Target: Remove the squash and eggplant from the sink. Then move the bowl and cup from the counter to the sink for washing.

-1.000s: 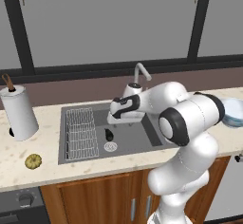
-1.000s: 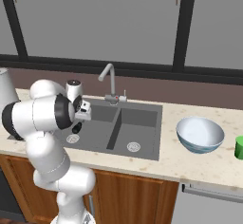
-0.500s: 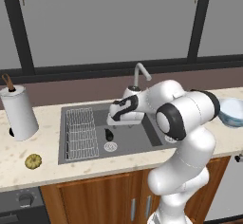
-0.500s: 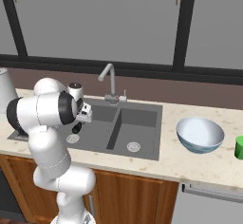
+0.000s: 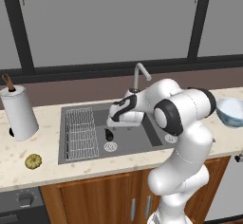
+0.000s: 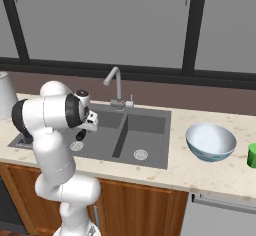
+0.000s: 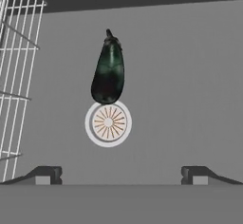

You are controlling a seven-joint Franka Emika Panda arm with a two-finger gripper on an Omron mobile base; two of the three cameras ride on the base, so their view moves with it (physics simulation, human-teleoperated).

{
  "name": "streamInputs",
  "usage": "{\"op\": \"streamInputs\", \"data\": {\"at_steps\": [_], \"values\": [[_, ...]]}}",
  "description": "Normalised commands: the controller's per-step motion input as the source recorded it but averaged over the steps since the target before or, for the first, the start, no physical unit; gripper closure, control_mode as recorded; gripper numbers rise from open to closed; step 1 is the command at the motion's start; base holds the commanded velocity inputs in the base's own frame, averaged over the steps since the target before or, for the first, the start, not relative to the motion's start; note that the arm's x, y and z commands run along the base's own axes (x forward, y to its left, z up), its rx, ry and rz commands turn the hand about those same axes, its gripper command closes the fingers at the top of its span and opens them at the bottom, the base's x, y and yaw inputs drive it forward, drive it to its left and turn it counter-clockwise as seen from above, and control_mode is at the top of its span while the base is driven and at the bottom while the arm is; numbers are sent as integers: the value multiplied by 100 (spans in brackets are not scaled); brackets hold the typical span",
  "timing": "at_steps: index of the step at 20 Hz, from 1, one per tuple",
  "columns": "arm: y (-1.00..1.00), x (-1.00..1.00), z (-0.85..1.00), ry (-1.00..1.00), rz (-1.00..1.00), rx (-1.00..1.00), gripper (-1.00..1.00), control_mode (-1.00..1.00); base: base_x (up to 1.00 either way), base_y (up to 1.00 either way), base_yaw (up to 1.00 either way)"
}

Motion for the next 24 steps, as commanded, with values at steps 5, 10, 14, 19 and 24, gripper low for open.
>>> {"op": "streamInputs", "data": {"at_steps": [5, 10, 14, 19, 24], "values": [[1, 5, -16, 0, -3, 0, -100, -100, 0, 0, 0], [2, 9, -15, 0, -5, 0, -100, -100, 0, 0, 0], [6, 12, -12, -1, -6, 0, -100, -100, 0, 0, 0], [7, 11, -11, -8, -7, 0, -100, -100, 0, 0, 0], [5, 14, -11, -7, -5, 0, -100, -100, 0, 0, 0]]}}
